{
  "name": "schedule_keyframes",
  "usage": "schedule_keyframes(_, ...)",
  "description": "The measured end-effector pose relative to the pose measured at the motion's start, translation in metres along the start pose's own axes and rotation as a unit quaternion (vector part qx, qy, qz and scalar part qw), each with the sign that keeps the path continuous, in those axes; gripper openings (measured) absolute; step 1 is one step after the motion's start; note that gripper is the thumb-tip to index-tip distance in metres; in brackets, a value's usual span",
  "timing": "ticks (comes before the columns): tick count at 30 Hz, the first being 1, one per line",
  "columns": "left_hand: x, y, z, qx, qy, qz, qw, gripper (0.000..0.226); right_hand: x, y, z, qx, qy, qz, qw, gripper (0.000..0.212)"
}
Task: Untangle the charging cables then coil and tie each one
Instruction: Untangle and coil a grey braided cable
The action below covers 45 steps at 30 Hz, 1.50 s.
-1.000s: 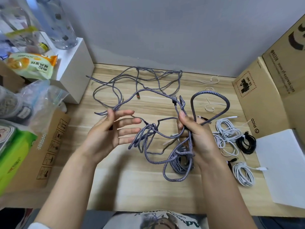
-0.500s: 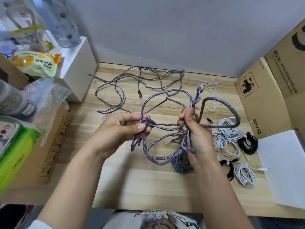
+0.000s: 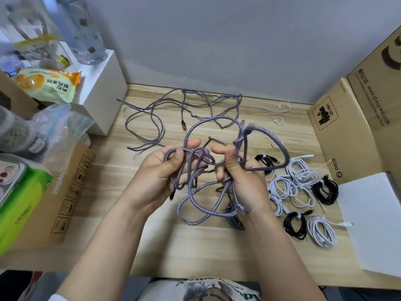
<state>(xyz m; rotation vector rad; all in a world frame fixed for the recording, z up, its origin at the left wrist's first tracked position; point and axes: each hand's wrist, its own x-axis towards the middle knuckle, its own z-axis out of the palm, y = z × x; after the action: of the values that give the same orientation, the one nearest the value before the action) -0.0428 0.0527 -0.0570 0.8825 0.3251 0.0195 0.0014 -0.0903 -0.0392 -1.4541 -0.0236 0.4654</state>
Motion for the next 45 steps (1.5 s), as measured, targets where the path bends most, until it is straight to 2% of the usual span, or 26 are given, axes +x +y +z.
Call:
schedule_keyframes(4,0.001,-0.003,0.005,0.145,0.047,0.043,0.987,0.021,0.001,0.004,0.001,-0.024,-0.146,-0.009,0.989,0.037)
schedule_keyframes(8,0.002,0.000,0.008,0.216,0.092,0.062,0.970,0.018,0.002,0.006,-0.003,-0.048,-0.216,-0.019,0.975,0.008)
schedule_keyframes(10,0.004,0.001,0.002,0.250,0.114,0.082,0.958,0.019,0.000,0.005,-0.005,-0.055,-0.215,-0.015,0.975,0.015)
schedule_keyframes(12,0.006,0.003,-0.003,0.265,0.143,0.121,0.946,0.020,0.000,0.005,-0.007,-0.068,-0.201,-0.001,0.977,0.039)
schedule_keyframes(14,0.007,0.004,-0.009,0.251,0.172,0.153,0.940,0.023,0.000,0.008,-0.010,-0.081,-0.184,0.008,0.980,0.055)
schedule_keyframes(15,0.008,0.006,-0.011,0.227,0.190,0.161,0.941,0.025,0.001,0.008,-0.012,-0.084,-0.184,0.011,0.979,0.048)
schedule_keyframes(16,0.010,0.008,-0.014,0.190,0.204,0.162,0.947,0.029,0.000,0.006,-0.013,-0.080,-0.187,0.014,0.979,0.032)
schedule_keyframes(17,0.012,0.012,-0.018,0.129,0.210,0.153,0.957,0.034,0.000,0.005,-0.014,-0.067,-0.190,0.022,0.979,0.014)
schedule_keyframes(18,0.015,0.015,-0.023,0.042,0.214,0.129,0.967,0.041,0.000,0.003,-0.015,-0.038,-0.186,0.040,0.981,0.005)
schedule_keyframes(20,0.018,0.021,-0.027,-0.164,0.202,0.055,0.964,0.043,0.001,0.001,-0.018,0.023,-0.161,0.079,0.983,0.015)
schedule_keyframes(21,0.018,0.020,-0.029,-0.213,0.188,0.033,0.958,0.033,0.001,0.001,-0.020,0.035,-0.143,0.090,0.985,0.021)
schedule_keyframes(22,0.018,0.019,-0.031,-0.203,0.180,0.023,0.962,0.022,0.001,0.001,-0.021,0.037,-0.128,0.093,0.987,0.024)
schedule_keyframes(24,0.016,0.016,-0.031,-0.014,0.174,0.055,0.983,0.010,0.001,0.002,-0.024,0.025,-0.104,0.091,0.990,0.027)
schedule_keyframes(25,0.012,0.016,-0.034,0.145,0.165,0.098,0.971,0.013,0.001,0.002,-0.024,0.013,-0.100,0.089,0.991,0.028)
schedule_keyframes(26,0.010,0.016,-0.038,0.343,0.140,0.158,0.915,0.021,0.001,0.002,-0.024,0.002,-0.098,0.083,0.992,0.029)
schedule_keyframes(27,0.010,0.017,-0.041,0.532,0.103,0.214,0.813,0.024,0.001,0.002,-0.024,-0.002,-0.098,0.074,0.992,0.029)
schedule_keyframes(28,0.011,0.018,-0.039,0.649,0.050,0.249,0.717,0.026,0.001,0.002,-0.023,0.001,-0.098,0.067,0.993,0.028)
schedule_keyframes(29,0.012,0.020,-0.034,0.698,-0.011,0.252,0.670,0.030,0.001,0.002,-0.022,0.003,-0.096,0.064,0.993,0.027)
schedule_keyframes(30,0.013,0.021,-0.029,0.693,-0.071,0.229,0.680,0.033,0.001,0.003,-0.022,0.000,-0.093,0.065,0.994,0.027)
schedule_keyframes(31,0.014,0.019,-0.025,0.667,-0.122,0.209,0.705,0.035,0.001,0.003,-0.021,-0.007,-0.090,0.068,0.994,0.026)
schedule_keyframes(33,0.017,0.015,-0.023,0.616,-0.151,0.203,0.746,0.034,0.001,0.003,-0.022,-0.007,-0.080,0.073,0.994,0.026)
schedule_keyframes(35,0.020,0.014,-0.030,0.554,-0.113,0.198,0.801,0.017,0.001,0.002,-0.025,0.028,-0.069,0.078,0.994,0.026)
schedule_keyframes(38,0.024,0.008,-0.047,0.418,0.022,0.148,0.896,0.026,0.003,0.001,-0.031,0.108,-0.049,0.104,0.988,0.028)
schedule_keyframes(39,0.027,0.004,-0.052,0.375,0.079,0.119,0.916,0.029,0.005,0.001,-0.033,0.121,-0.046,0.112,0.985,0.028)
schedule_keyframes(41,0.034,-0.006,-0.065,0.339,0.160,0.047,0.926,0.033,0.006,0.000,-0.035,0.126,-0.047,0.116,0.984,0.028)
schedule_keyframes(45,0.050,-0.025,-0.096,0.355,0.280,-0.070,0.889,0.036,0.007,-0.003,-0.033,0.158,-0.050,0.092,0.982,0.020)
